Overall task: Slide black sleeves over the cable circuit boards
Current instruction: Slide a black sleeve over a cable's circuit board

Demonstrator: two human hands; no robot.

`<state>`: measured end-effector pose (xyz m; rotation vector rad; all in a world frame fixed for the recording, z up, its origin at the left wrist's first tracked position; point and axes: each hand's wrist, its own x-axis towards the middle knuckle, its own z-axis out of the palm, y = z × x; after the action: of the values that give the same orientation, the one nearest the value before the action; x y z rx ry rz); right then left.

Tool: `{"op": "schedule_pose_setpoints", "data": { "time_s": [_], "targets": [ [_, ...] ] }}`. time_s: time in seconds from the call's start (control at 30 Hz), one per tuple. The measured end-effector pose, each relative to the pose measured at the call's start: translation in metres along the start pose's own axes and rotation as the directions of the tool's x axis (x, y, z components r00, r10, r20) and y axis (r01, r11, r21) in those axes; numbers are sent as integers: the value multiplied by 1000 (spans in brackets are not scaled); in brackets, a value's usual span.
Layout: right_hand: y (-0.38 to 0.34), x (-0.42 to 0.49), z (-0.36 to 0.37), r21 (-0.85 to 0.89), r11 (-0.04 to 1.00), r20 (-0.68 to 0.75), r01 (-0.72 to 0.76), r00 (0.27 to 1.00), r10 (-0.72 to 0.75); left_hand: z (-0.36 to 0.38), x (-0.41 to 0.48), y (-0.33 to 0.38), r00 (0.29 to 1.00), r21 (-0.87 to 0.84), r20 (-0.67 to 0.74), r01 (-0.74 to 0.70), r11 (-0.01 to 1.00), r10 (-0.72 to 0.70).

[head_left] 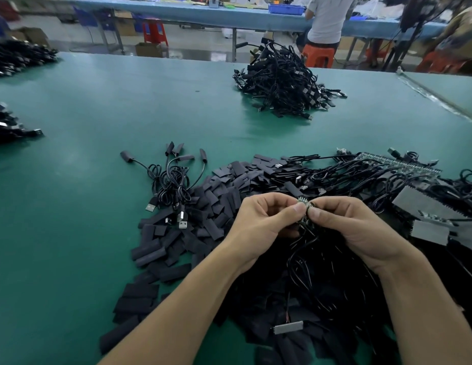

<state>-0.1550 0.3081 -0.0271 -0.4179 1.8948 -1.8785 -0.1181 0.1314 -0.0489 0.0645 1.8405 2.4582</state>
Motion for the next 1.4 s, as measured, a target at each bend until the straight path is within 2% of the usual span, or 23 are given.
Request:
{"op": "schedule_pose_setpoints", "data": {
  "time_s": [0.07,0.13,0.2,0.3,0.37,0.47,0.57,0.67,0.77,0.93,1.03,1.13,1.3,1.4],
  "targets": [
    [-4,-1,0,-46,999,-65,-8,998,5,1,0,-1,1000,-2,-3,-10,1000,10],
    [-9,-2,-1,-196,981,-199,3,979,-43,2,-1,-2,999,-6,-16,-31,999,31],
    [-13,-3,-2,-363,932,-325,21,934,-148,5,-2,-3,997,-1,-41,-67,998,67],
    [-21,-6,1,-444,895,-470,47,838,-278,13,-7,-2,973,65,-109,-195,979,201],
    [-23,-7,1,-524,852,-553,2,760,-342,22,-13,0,923,149,-146,-336,930,356],
    [-26,-11,-1,-627,771,-613,-117,684,-395,36,-22,8,794,227,-176,-542,809,582],
    [-33,-17,-2,-657,722,-668,-218,613,-422,46,-30,22,711,147,-257,-640,754,654],
    [-39,-21,-8,-656,699,-716,-284,527,-458,47,-33,38,665,62,-325,-695,717,673],
    [-44,-23,-13,-630,709,-756,-317,458,-467,42,-27,50,616,54,-412,-718,693,671],
    [-40,-21,-21,-615,662,-785,-429,410,-464,17,-11,59,549,7,-679,-659,752,488],
    [-35,-19,-23,-620,619,-782,-481,436,-445,1,-6,68,481,-16,-763,-681,732,431],
    [-31,-16,-22,-607,635,-788,-478,469,-400,-7,-2,74,461,-43,-788,-703,710,408],
    [-29,-16,-21,-567,660,-814,-492,453,-362,-21,5,71,419,-51,-850,-670,741,320],
    [-26,-15,-22,-573,623,-804,-532,512,-303,-28,6,64,387,-41,-878,-647,761,282]
  ]
}}
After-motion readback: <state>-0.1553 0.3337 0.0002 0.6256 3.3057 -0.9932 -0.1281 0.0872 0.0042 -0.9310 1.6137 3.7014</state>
